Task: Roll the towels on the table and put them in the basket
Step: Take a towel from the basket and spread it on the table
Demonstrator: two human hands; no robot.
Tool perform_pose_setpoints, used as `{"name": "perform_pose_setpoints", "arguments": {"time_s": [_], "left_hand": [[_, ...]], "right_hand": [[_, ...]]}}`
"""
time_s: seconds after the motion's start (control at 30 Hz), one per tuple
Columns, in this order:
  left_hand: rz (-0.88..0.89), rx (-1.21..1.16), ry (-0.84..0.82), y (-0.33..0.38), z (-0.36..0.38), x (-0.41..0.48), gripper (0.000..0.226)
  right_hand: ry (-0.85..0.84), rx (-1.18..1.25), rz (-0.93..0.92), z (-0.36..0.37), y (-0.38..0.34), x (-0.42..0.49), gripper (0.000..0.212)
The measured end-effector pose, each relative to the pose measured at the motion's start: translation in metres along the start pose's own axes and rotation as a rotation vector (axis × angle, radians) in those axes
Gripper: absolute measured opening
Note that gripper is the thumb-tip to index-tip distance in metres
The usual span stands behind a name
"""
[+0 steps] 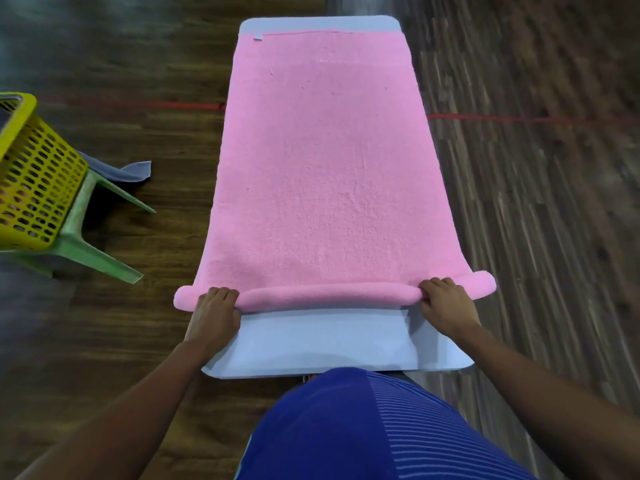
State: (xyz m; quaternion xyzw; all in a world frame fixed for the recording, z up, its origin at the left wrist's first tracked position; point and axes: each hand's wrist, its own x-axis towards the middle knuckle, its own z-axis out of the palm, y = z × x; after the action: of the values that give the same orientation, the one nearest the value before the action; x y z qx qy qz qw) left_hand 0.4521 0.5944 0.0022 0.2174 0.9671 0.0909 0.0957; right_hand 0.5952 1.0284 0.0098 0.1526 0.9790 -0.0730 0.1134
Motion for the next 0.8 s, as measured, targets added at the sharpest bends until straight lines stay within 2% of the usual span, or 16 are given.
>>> {"name": "perform_pose_setpoints", "arguments": {"time_s": [0.1,0.17,0.27,0.33,0.4,0.6,0.8], "left_hand": [[0.052,0.057,-0.092,-0.005,-0.006,0.002,0.008],[0.039,0.047,-0.122,-0.007,-0.008,0.005,0.009],[-0.009,0.034,0.038,-0.007,-0.007,0.01,0.023],[-0.015,0.017,0.144,-0.004,-0.007,0.013,0.021],[0.017,-0.039,0.171,0.0,-0.006,0.014,0.017],[-0.021,-0.048,0.038,0.004,0.013,-0.001,0.053],[-0.045,-0.053,0.021,-0.004,0.008,0.008,0.03]], "right_hand": [[-0.109,-0.077,0.008,-0.003,0.003,0.004,0.026],[-0.09,-0.087,0.033,-0.004,0.002,0.004,0.025],[0.105,-0.065,0.019,-0.003,-0.003,0.005,0.022],[0.134,-0.001,0.0,-0.003,-0.006,0.009,0.018],[0.112,0.069,0.009,-0.001,-0.009,0.012,0.02],[0.071,0.066,-0.031,0.016,-0.009,0.002,0.049],[0.121,0.05,-0.01,0.014,-0.004,0.006,0.034]]}}
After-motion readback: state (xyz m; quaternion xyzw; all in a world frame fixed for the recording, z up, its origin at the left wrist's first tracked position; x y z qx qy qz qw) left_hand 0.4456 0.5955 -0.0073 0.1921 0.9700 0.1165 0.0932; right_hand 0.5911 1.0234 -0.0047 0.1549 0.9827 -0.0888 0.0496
